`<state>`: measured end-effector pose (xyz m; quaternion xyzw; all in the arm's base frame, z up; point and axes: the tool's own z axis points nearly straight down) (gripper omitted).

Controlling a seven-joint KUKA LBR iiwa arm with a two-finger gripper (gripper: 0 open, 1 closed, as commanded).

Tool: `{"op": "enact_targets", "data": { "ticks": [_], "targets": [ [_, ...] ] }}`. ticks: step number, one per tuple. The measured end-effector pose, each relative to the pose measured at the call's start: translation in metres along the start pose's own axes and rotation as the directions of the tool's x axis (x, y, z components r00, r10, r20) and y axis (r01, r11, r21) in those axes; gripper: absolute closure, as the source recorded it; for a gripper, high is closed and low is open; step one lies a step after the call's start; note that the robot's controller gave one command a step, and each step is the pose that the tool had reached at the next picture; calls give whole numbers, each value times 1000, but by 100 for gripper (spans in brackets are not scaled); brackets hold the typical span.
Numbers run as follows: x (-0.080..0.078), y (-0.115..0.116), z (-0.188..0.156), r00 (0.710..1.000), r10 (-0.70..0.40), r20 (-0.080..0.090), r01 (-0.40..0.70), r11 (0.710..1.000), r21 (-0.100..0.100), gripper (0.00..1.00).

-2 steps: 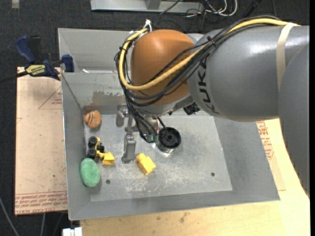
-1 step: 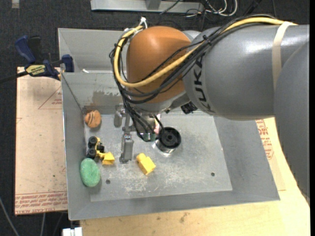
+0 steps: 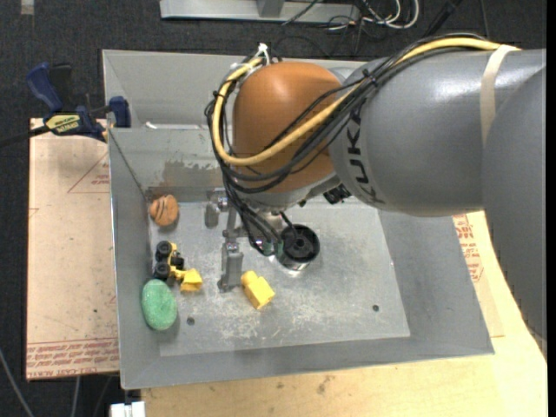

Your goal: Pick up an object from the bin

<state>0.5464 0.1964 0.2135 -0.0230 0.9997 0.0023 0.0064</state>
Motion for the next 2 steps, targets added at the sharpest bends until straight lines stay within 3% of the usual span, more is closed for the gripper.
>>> {"op": "enact_targets", "data": {
  "ticks": [1,2],
  "targets": [
    [9,31,70,987,-160,-7,160,987,2,0],
    [23,47,119,946,-324,-12,324,946,-2,0]
  ]
}}
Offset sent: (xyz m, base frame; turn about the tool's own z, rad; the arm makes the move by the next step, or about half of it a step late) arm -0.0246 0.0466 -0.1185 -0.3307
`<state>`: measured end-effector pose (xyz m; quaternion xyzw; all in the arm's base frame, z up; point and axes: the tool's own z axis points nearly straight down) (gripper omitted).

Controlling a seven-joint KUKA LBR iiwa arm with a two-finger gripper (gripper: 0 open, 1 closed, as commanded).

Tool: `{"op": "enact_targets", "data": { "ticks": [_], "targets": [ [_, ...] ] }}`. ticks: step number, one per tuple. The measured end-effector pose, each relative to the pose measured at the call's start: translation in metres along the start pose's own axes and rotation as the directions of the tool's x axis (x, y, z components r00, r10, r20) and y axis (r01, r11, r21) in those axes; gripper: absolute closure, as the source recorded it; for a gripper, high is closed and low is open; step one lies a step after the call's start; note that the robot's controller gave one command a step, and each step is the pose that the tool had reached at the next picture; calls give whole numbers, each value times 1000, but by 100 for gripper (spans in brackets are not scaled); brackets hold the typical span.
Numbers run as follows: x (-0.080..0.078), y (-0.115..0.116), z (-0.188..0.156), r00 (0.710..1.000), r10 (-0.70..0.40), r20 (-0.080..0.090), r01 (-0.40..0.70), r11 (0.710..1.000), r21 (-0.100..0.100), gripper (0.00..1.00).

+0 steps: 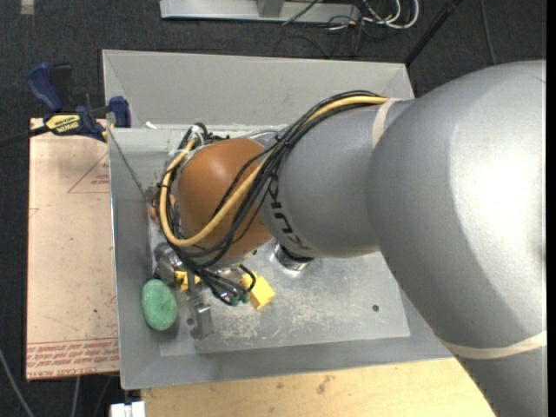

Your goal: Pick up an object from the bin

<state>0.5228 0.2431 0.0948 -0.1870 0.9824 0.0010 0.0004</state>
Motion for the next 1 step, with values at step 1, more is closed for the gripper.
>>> {"op": "enact_targets", "data": {
  "ticks": [1],
  "targets": [
    [-18,-6,16,1000,-6,8,6,1000,-2,0]
  ]
}}
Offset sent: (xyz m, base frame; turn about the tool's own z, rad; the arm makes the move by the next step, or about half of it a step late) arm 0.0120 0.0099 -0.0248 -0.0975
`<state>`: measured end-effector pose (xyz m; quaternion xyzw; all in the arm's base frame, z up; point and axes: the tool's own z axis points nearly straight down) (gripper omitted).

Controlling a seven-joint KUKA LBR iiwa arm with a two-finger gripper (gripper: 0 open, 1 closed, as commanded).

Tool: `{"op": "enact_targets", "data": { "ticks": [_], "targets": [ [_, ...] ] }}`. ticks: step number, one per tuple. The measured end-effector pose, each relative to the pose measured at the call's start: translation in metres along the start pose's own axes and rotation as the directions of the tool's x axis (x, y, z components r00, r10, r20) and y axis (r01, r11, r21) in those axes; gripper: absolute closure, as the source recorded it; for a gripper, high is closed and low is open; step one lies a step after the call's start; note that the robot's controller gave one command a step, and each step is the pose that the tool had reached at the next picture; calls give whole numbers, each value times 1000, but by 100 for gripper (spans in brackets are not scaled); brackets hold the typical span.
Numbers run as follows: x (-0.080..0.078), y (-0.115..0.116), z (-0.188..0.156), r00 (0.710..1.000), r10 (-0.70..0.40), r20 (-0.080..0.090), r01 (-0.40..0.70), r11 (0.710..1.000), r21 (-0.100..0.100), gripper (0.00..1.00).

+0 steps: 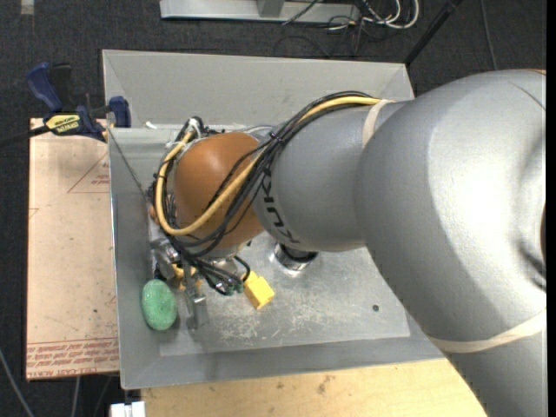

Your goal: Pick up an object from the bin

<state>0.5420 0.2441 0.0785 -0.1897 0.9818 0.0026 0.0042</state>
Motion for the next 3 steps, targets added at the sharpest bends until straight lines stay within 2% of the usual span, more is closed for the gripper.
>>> {"op": "enact_targets", "data": {
  "ticks": [1,2,3],
  "targets": [
    [-7,2,6,999,-46,3,46,999,2,0],
    [-35,-4,5,982,-190,1,190,982,2,0],
    [-52,-12,4,976,-217,2,217,976,3,0]
  ]
}}
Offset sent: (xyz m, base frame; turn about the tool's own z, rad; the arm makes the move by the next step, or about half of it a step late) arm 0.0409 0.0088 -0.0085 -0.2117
